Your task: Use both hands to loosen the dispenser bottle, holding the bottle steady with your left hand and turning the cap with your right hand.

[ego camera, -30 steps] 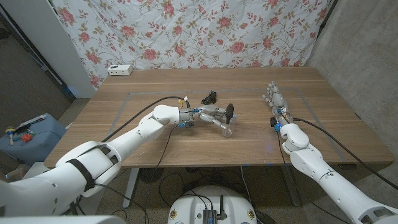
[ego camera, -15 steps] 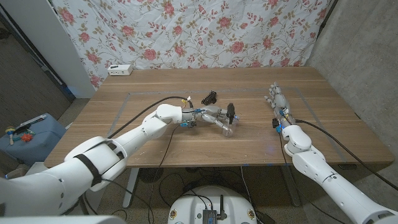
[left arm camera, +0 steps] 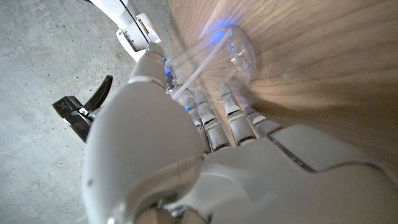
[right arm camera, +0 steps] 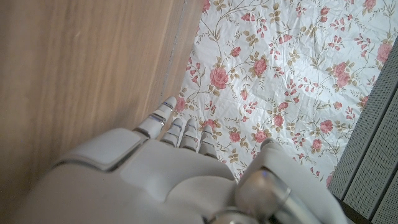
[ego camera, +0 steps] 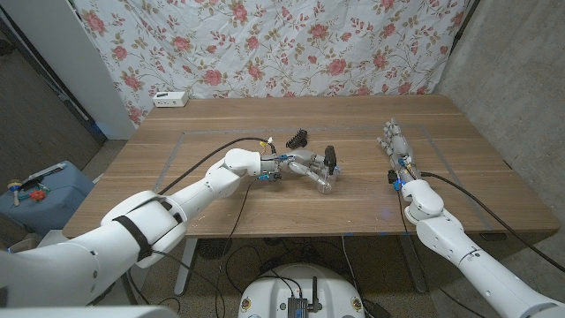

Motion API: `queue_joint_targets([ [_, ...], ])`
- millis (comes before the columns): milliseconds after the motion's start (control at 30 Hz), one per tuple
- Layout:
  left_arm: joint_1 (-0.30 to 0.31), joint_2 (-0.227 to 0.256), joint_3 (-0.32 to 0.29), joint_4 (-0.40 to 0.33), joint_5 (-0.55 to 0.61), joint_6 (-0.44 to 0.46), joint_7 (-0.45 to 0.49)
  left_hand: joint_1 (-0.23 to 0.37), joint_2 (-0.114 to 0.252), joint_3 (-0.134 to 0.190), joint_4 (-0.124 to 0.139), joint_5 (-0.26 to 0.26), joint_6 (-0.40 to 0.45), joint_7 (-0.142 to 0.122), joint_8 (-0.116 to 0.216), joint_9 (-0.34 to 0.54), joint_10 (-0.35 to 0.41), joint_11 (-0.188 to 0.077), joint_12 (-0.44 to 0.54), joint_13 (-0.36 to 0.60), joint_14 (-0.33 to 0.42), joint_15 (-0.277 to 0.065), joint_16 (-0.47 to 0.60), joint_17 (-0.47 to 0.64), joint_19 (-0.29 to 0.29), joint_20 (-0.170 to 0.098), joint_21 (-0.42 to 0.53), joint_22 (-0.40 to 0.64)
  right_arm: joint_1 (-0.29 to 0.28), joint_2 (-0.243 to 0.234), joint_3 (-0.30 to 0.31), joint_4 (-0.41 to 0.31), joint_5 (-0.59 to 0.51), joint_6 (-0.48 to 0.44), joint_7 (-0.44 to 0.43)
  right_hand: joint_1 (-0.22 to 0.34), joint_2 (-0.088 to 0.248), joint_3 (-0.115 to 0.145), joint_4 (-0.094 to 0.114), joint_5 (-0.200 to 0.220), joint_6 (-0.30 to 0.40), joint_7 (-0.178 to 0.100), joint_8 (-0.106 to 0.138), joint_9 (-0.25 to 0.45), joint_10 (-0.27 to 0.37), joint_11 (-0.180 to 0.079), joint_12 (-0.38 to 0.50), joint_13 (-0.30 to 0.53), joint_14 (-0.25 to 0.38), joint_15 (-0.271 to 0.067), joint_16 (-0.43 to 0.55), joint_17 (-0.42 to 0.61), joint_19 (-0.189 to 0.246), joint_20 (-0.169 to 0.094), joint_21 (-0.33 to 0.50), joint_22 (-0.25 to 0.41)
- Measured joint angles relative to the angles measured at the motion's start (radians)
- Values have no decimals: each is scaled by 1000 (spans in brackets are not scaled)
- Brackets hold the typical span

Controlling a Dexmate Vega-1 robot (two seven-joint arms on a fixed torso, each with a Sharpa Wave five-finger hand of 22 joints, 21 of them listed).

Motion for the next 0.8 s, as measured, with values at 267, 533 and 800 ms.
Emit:
queue_joint_targets([
  [267,10,-7,-11,9,-4,-17,30,12,12,4,4,-29,42,13,15,5,41,2,17,19,47,-6,15,8,38,-2,7,0,-1,0,0,-3,0,0,-2,0,0,0,0,0,0,0,0,0,0,0,0,0,0,0,0,0,0,0,0,0],
  [533,28,-2,-23,-6,-6,-22,63,21,18,4,4,-42,66,8,24,7,55,1,18,30,61,-10,23,9,47,-4,7,0,1,-3,0,-7,-3,-11,-3,0,0,0,0,0,0,0,0,0,0,0,0,0,0,0,0,0,0,0,0,0],
  [800,42,14,-30,-38,-2,-21,106,26,24,4,4,-57,82,6,32,9,63,7,25,40,68,-6,26,14,50,-4,7,0,14,-7,-6,-9,-9,-19,-2,-3,3,0,0,0,0,0,0,0,0,0,0,0,0,0,0,0,0,0,0,0],
])
